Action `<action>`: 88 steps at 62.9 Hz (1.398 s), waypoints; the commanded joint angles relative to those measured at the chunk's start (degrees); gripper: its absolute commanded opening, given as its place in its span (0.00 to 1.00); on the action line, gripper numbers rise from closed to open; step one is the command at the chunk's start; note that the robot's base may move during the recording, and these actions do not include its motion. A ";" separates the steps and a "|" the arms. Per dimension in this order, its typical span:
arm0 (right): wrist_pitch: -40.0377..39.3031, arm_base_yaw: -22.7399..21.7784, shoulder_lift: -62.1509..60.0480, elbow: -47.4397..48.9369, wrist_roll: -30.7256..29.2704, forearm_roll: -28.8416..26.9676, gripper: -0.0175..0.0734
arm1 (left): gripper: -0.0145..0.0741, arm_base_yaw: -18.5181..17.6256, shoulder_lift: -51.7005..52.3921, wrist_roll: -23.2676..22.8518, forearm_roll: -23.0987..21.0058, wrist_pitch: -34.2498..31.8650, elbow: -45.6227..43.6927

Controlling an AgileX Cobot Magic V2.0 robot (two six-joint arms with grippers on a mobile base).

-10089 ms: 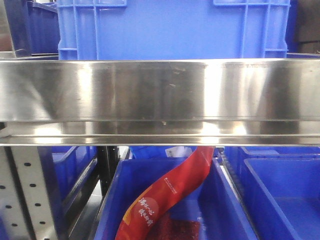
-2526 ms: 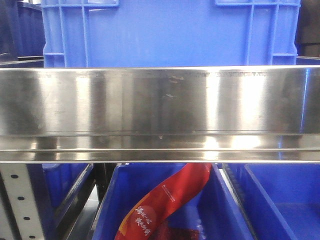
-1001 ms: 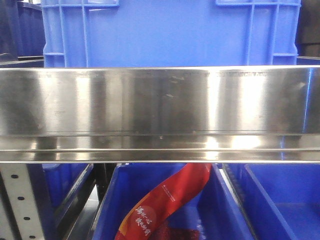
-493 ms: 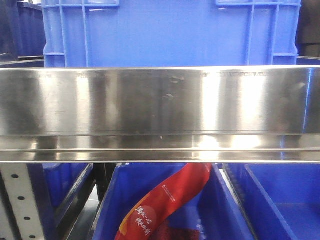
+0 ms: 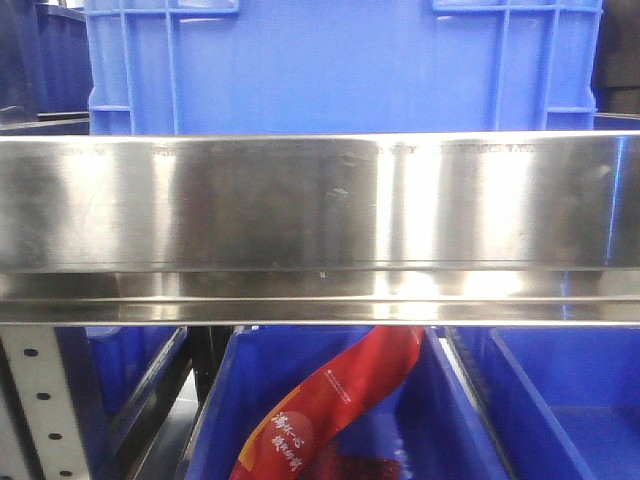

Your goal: Grab block from conveyor and place in blue bin

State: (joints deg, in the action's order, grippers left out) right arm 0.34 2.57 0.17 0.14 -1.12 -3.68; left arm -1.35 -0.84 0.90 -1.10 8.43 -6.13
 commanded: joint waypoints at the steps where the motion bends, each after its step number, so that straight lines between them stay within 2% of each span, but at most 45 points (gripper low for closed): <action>1: -0.86 -0.21 -0.17 -0.14 0.08 -0.15 0.01 | 0.04 0.36 0.84 -2.25 1.77 -0.91 2.49; 6: -0.86 -0.21 -0.17 -0.14 0.08 -0.15 0.01 | 0.04 0.36 0.84 -2.89 1.77 -2.67 4.86; 12: -0.86 -0.21 -0.17 -0.14 0.08 -0.15 0.01 | 0.04 0.36 0.84 -2.89 1.10 -8.84 6.13; 15: -0.86 -0.21 -0.17 -0.14 0.08 -0.15 0.01 | 0.04 0.36 0.84 -2.89 1.40 -7.35 6.13; 88: -0.86 -0.21 -0.17 -0.14 0.08 -0.15 0.01 | 0.04 0.36 0.84 -2.89 1.10 -7.70 6.13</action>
State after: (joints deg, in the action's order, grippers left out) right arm 0.46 2.57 0.17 0.14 -1.12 -3.68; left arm -1.10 -0.33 -1.51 0.00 1.87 0.05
